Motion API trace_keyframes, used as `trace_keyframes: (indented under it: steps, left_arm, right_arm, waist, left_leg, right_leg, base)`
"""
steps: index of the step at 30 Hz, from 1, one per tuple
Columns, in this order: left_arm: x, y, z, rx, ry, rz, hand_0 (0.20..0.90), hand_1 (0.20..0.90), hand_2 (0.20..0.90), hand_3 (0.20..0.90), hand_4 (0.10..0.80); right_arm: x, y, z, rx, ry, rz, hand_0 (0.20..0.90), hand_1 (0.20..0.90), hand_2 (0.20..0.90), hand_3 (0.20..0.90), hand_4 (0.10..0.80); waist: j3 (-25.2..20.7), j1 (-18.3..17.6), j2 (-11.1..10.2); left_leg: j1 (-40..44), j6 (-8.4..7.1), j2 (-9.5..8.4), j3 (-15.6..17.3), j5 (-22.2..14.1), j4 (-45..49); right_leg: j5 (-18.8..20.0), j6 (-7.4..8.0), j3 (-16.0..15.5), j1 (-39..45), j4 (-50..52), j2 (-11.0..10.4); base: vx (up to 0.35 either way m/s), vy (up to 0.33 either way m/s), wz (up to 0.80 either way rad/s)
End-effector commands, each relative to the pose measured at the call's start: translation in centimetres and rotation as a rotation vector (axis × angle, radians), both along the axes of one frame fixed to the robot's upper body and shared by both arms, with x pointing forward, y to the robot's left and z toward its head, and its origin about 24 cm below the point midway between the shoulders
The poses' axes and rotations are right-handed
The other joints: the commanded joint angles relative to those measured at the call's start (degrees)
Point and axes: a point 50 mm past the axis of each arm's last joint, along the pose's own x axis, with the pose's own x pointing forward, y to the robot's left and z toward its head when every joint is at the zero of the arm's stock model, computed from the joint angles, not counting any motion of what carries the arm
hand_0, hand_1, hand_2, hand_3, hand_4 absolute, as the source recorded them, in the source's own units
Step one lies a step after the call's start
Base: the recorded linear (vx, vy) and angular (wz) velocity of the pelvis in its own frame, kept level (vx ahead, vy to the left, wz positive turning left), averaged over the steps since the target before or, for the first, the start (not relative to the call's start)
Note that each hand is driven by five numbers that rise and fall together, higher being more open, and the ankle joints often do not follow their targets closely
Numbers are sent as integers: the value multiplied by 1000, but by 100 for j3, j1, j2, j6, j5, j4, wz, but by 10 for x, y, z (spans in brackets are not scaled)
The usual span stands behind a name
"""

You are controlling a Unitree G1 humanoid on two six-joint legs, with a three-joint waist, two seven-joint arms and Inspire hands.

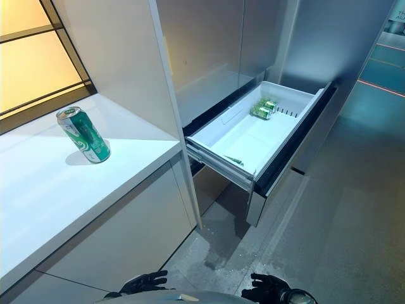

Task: Put drinks into fridge and close the fridge

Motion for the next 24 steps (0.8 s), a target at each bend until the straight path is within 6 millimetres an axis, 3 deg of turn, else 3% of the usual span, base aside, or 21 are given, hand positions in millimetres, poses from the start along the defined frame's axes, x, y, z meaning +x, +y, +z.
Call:
trace_keyframes:
  steps: [1,10,14,18,20,24]
  left_arm:
    - [12,-10,0,-27,-35,-16,900,900,900,900,800]
    - [19,-10,3,-45,-100,33,900,900,900,900,800]
    - [43,-15,17,-134,-284,-20,900,900,900,900,800]
    - [89,-39,49,-505,-442,-127,900,900,900,900,800]
    - [97,-46,58,-584,-458,-177,900,900,900,900,800]
    - [124,-66,100,-889,-520,-392,900,900,900,900,800]
  right_arm:
    - [1,3,-1,7,22,53,900,900,900,900,800]
    - [1,3,-1,6,21,52,900,900,900,900,800]
    - [5,0,1,0,18,62,900,900,900,900,800]
    - [16,-9,6,-15,3,74,900,900,900,900,800]
    - [18,-11,7,-18,1,77,900,900,900,900,800]
    - [24,-15,11,-27,-10,87,900,900,900,900,800]
  waist:
    - [122,29,-25]
    - [135,34,-32]
    - [154,30,-7]
    - [216,54,60]
    - [223,62,78]
    - [244,52,151]
  left_leg:
    - [66,177,-206,293,-844,267]
    - [63,182,-208,281,-842,270]
    - [66,161,-198,289,-836,254]
    - [13,154,-177,290,-805,237]
    - [4,156,-175,287,-797,231]
    - [-12,172,-164,278,-757,192]
  right_leg:
    - [-112,315,-259,-221,272,-141]
    - [-116,314,-249,-221,276,-137]
    - [-120,325,-237,-234,287,-134]
    - [-95,340,-241,-294,296,-131]
    - [-89,342,-246,-305,298,-131]
    - [-64,364,-229,-362,337,-130]
  base:
    - [0,0,0]
    - [0,0,0]
    - [0,0,0]
    - [-49,18,-1]
    - [0,0,0]
    - [-17,12,-1]
